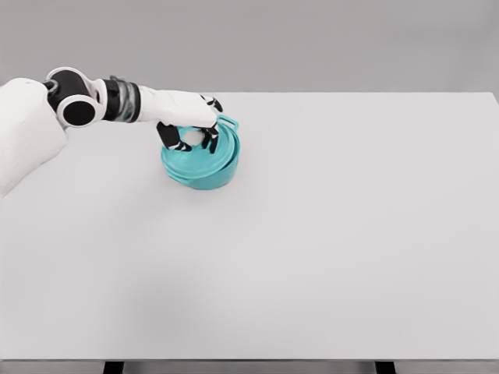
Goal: Cover the pot with left arm
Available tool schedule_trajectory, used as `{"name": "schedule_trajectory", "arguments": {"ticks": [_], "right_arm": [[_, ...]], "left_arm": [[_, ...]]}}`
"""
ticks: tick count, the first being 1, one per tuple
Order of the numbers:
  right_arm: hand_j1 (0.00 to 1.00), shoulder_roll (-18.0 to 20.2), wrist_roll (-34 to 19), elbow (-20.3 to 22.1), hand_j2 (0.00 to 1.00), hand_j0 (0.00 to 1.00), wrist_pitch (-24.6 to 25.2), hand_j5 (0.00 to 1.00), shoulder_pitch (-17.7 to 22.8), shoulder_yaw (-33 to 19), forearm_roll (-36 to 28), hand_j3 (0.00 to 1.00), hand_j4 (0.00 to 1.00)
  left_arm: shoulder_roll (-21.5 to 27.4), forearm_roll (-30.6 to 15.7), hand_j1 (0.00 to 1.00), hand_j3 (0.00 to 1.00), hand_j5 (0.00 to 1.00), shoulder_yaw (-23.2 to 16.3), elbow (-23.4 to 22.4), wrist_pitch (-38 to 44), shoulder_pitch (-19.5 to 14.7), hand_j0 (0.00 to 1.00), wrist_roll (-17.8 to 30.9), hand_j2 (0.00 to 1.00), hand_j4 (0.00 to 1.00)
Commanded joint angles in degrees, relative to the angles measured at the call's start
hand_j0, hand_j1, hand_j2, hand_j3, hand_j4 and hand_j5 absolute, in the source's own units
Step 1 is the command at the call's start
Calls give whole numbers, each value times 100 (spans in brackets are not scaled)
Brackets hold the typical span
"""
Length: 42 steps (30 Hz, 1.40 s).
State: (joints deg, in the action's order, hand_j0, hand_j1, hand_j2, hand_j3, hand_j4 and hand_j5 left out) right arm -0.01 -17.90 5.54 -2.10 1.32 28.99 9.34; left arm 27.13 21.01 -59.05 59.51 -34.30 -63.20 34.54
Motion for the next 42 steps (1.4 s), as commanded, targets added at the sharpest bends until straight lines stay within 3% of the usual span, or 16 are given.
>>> {"name": "schedule_trajectory", "arguments": {"ticks": [1, 42], "right_arm": [[100, 1, -3, 0, 100, 100, -1, 100, -9, 1, -2, 100, 100], [100, 1, -3, 0, 100, 100, -1, 100, -9, 1, -2, 100, 100]], "left_arm": [[-59, 78, 95, 95, 95, -19, -71, -70, 0, 95, 46, 95, 95], [-85, 26, 100, 100, 100, 69, -97, -70, -123, 100, 46, 100, 100]]}}
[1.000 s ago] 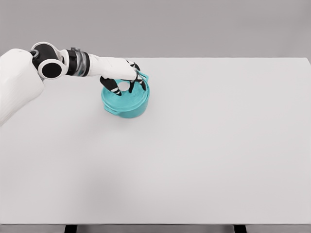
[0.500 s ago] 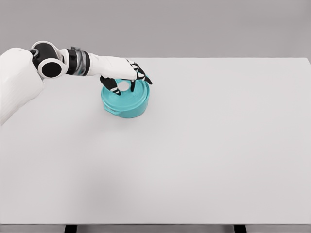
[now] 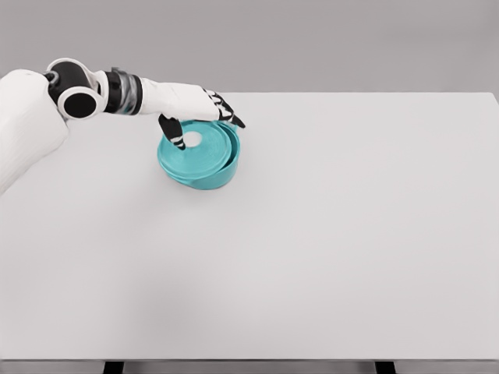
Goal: Cover the pot with left arm
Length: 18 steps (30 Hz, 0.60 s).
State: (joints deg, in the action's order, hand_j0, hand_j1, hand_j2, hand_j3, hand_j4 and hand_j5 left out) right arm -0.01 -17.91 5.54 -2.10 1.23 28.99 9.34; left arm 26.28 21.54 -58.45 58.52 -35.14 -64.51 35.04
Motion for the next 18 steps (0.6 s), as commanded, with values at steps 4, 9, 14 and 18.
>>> {"name": "schedule_trajectory", "arguments": {"ticks": [4, 9, 14, 18], "right_arm": [[100, 1, -2, 0, 100, 100, -1, 100, 0, 1, -2, 100, 100], [100, 1, -2, 0, 100, 100, -1, 100, 0, 1, -2, 100, 100], [100, 1, -2, 0, 100, 100, -1, 100, 9, 1, -2, 100, 100], [100, 1, -2, 0, 100, 100, -1, 100, 0, 1, -2, 100, 100]], "left_arm": [[-9, -27, 100, 100, 100, 53, 19, 14, 0, 100, -4, 100, 100], [-53, -27, 100, 100, 100, 62, 45, 14, -26, 100, -4, 100, 100], [-88, -10, 100, 100, 100, 88, 54, 14, -26, 100, -4, 100, 100], [-132, 8, 100, 100, 100, 106, 28, 14, -62, 100, -4, 100, 100]]}}
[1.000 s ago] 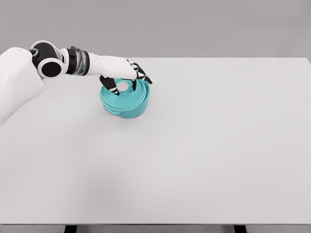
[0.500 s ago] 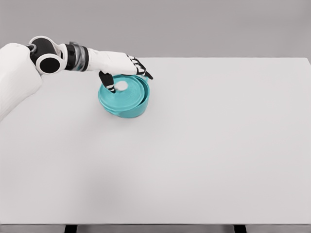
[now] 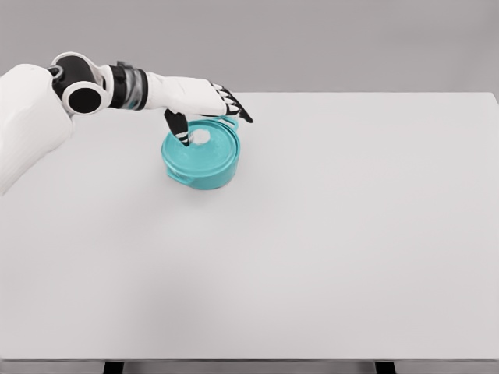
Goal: Cover the pot with left arm
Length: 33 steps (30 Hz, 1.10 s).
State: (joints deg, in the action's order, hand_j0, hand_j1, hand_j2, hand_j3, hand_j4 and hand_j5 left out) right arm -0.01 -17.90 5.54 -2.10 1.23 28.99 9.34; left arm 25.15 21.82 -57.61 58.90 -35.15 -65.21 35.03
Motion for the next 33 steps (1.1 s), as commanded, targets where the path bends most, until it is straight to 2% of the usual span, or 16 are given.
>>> {"name": "schedule_trajectory", "arguments": {"ticks": [1, 23, 28, 29, 31, 32, 33], "right_arm": [[100, 1, -2, 0, 100, 100, -1, 100, 0, 1, -2, 100, 100], [100, 1, -3, 0, 100, 100, -1, 100, 0, 1, -2, 100, 100], [100, 1, -3, 0, 100, 100, -1, 100, 0, 1, -2, 100, 100], [100, 1, -3, 0, 100, 100, -1, 100, 0, 1, -2, 100, 100], [100, 1, -3, 0, 100, 100, -1, 100, 9, 1, -2, 100, 100], [100, 1, -3, 0, 100, 100, -1, 100, 9, 1, -2, 100, 100], [100, 1, -3, 0, 100, 100, -1, 100, 0, 1, -2, 100, 100]], "left_arm": [[-19, -2, 100, 100, 100, 22, -19, 15, 0, 100, -3, 100, 100], [-2, -55, 100, 100, 100, 215, 8, 15, -53, 100, -3, 100, 100], [130, -362, 100, 100, 100, 329, 8, 15, -123, 100, -3, 100, 100], [279, -415, 100, 100, 100, 382, 34, 15, -132, 100, -3, 100, 100], [902, -1055, 100, 100, 100, 514, -62, 15, -62, 100, -3, 100, 100], [1211, -1171, 100, 100, 100, 514, -159, 15, -27, 100, -3, 100, 100], [1334, -1171, 100, 100, 100, 532, -386, 15, 148, 100, -3, 100, 100]]}}
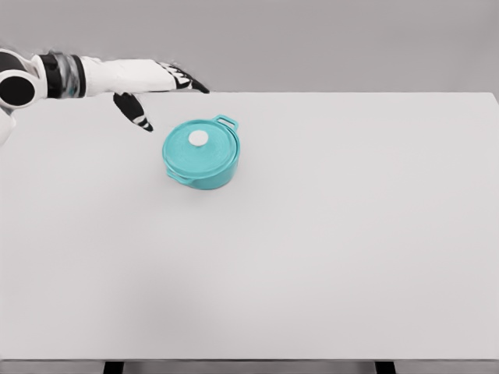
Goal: Cover the pot with left arm
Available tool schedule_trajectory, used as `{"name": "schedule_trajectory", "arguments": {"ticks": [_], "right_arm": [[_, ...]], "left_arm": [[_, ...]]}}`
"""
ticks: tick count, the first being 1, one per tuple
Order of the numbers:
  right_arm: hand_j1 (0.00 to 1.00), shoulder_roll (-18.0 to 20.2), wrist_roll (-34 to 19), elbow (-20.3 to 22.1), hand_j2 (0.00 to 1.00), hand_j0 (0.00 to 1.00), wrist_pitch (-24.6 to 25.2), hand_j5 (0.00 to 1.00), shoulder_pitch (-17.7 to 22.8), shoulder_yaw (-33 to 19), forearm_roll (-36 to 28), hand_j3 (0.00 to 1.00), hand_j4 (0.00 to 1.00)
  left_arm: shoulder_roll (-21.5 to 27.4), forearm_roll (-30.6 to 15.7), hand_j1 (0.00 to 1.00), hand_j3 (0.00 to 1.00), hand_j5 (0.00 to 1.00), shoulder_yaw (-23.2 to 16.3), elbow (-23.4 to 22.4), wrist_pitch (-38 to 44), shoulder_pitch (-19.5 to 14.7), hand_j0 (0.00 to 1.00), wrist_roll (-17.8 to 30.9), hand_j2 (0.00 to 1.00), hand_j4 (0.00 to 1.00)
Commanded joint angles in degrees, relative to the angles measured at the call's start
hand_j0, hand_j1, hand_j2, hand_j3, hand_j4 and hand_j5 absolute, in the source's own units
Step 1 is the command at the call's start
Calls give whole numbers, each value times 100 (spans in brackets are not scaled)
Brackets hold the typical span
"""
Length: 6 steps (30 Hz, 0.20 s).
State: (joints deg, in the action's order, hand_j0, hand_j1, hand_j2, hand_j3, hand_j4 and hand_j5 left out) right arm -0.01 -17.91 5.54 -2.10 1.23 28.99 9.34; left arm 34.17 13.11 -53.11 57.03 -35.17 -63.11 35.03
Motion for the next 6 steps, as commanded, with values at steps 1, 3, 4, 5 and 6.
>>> {"name": "schedule_trajectory", "arguments": {"ticks": [1, 3, 4, 5, 6], "right_arm": [[100, 1, -2, 0, 100, 100, -1, 100, 9, 1, -2, 100, 100], [100, 1, -2, 0, 100, 100, -1, 100, 0, 1, -2, 100, 100], [100, 1, -2, 0, 100, 100, -1, 100, 0, 1, -2, 100, 100], [100, 1, -2, 0, 100, 100, -1, 100, 0, 1, -2, 100, 100], [100, 1, -2, 0, 100, 100, -1, 100, 0, 1, -2, 100, 100]], "left_arm": [[485, -283, 100, 100, 100, 81, -446, 17, 18, 100, -3, 100, 100], [556, -283, 100, 100, 100, 72, -842, 17, 35, 100, -3, 100, 100], [565, -292, 100, 100, 100, 81, -895, 17, 88, 100, -3, 100, 100], [565, -283, 100, 100, 100, 72, -922, 17, 123, 100, -3, 100, 100], [556, -283, 100, 100, 100, 72, -913, 17, 132, 100, -3, 100, 100]]}}
